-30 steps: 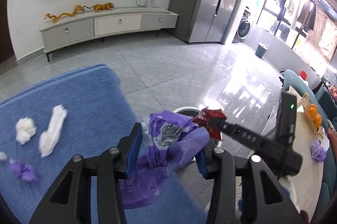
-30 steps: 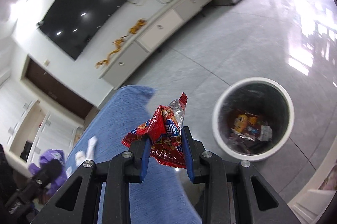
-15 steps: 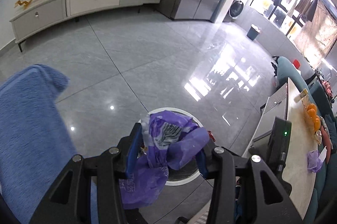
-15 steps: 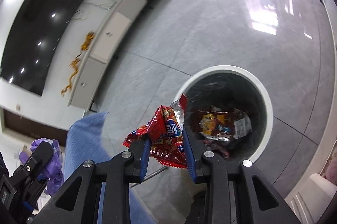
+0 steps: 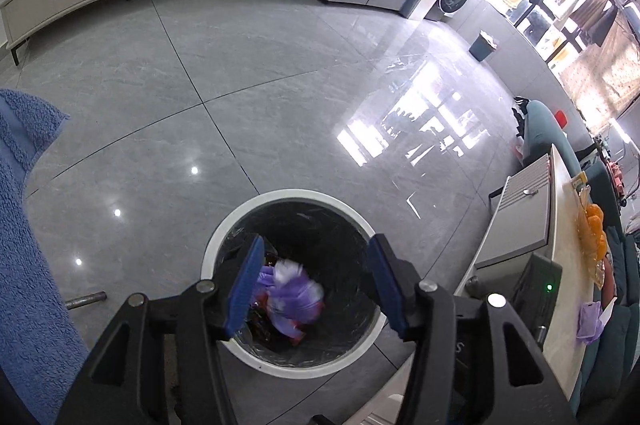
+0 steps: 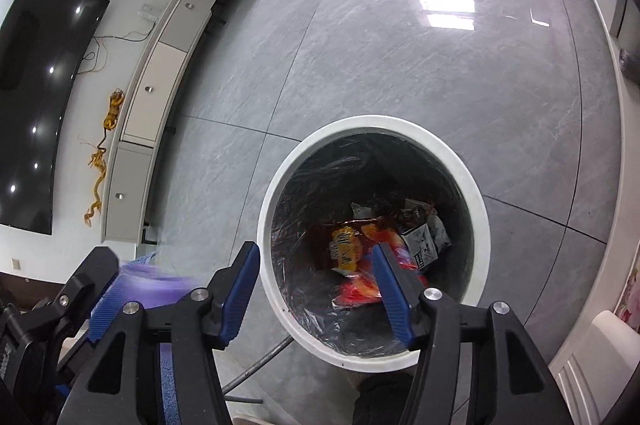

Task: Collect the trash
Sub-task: 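Carry both bags over the trash bin and open both grippers to drop them, then move both open tools back over the white tissues on the towel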

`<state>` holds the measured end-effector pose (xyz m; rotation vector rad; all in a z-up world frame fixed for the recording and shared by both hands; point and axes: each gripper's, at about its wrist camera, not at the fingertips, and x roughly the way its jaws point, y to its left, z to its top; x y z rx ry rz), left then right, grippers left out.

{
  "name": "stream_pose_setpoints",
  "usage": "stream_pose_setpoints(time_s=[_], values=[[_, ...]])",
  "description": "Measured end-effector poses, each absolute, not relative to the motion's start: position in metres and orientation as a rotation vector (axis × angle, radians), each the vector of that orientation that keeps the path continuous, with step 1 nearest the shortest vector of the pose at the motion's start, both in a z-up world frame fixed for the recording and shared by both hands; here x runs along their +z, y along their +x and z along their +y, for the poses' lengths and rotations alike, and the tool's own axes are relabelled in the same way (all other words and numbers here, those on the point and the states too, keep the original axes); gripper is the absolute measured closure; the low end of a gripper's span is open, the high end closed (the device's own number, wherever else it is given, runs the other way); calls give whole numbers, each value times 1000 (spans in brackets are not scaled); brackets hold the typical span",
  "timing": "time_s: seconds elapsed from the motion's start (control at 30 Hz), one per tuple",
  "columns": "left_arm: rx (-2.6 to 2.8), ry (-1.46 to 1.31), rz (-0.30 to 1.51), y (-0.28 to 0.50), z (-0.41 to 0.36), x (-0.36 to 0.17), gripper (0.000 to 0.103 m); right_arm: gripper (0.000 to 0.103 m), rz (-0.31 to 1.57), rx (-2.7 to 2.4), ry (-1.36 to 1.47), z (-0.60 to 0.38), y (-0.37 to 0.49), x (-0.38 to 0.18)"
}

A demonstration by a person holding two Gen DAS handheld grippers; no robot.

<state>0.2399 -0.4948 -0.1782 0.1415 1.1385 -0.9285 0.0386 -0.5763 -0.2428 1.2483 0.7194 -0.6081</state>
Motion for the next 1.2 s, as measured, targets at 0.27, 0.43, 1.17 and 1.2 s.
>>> stream_pose_setpoints(time_s=[0.27, 0.43, 1.17, 1.2], values=[[-875, 76, 1069, 235, -461, -142, 49, 47, 647, -665, 1208, -563, 25, -216], [-803, 46, 995, 232, -422, -108, 49, 47, 602, -640, 1143, -546, 24, -182], [-419, 28, 512, 153, -138, 41, 48, 41, 389, -424, 549, -387, 14, 5], [-400, 21, 497, 148, -126, 45, 46, 41, 381, -411, 532, -380, 14, 10]])
